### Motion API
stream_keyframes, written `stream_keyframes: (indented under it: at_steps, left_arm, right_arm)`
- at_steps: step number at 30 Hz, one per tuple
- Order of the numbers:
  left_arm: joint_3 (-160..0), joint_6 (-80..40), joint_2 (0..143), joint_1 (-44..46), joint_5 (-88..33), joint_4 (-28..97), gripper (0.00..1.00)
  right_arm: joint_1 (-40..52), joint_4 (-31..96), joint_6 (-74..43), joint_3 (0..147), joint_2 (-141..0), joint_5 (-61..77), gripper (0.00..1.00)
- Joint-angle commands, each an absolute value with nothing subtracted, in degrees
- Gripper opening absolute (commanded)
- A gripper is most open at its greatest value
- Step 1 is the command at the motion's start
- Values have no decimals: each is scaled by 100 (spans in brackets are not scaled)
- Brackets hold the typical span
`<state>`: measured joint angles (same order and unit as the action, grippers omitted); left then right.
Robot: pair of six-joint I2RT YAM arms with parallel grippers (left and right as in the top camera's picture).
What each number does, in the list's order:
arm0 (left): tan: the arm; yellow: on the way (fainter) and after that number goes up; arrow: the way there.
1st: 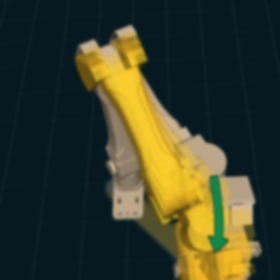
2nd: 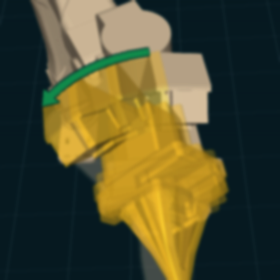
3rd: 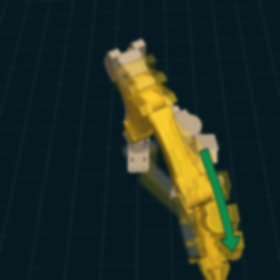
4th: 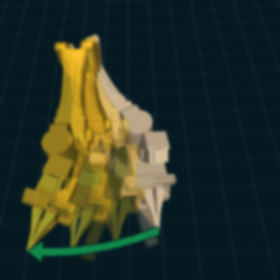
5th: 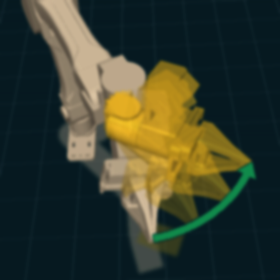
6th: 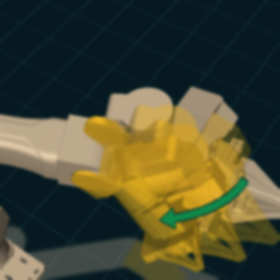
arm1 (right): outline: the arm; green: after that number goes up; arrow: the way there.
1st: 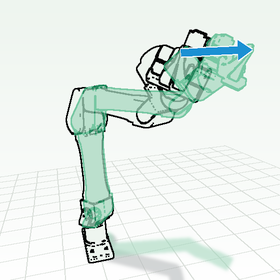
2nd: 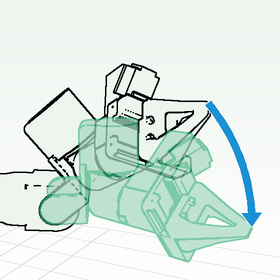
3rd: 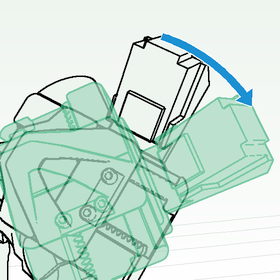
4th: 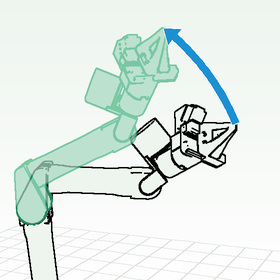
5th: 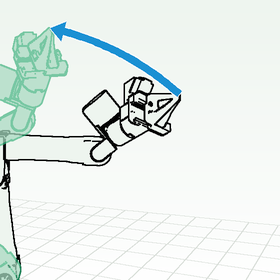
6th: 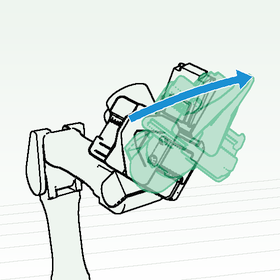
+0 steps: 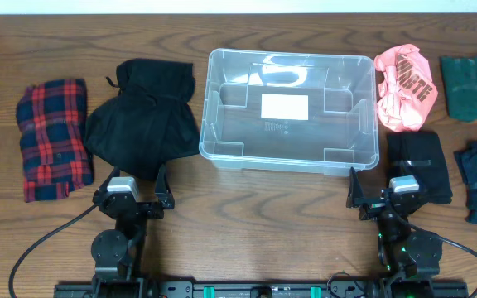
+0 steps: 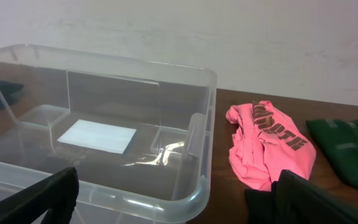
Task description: Pack container
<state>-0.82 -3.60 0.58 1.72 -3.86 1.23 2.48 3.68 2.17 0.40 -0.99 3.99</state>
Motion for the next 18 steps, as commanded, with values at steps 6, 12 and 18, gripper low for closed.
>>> stream_keyframes:
  at_steps: [6,12,18]
  left_arm:
    - [-23,-309,23,196,-427,364,98]
    - [-23,-311,23,196,-427,364,98]
    - [-23,-311,23,196,-427,364,98]
  right_arm:
    - [215,392,287,32,-75,318,99]
    - [215,318,-25,281,-75,316,99]
    - [215,1046,-624,1813,-178,-108,99]
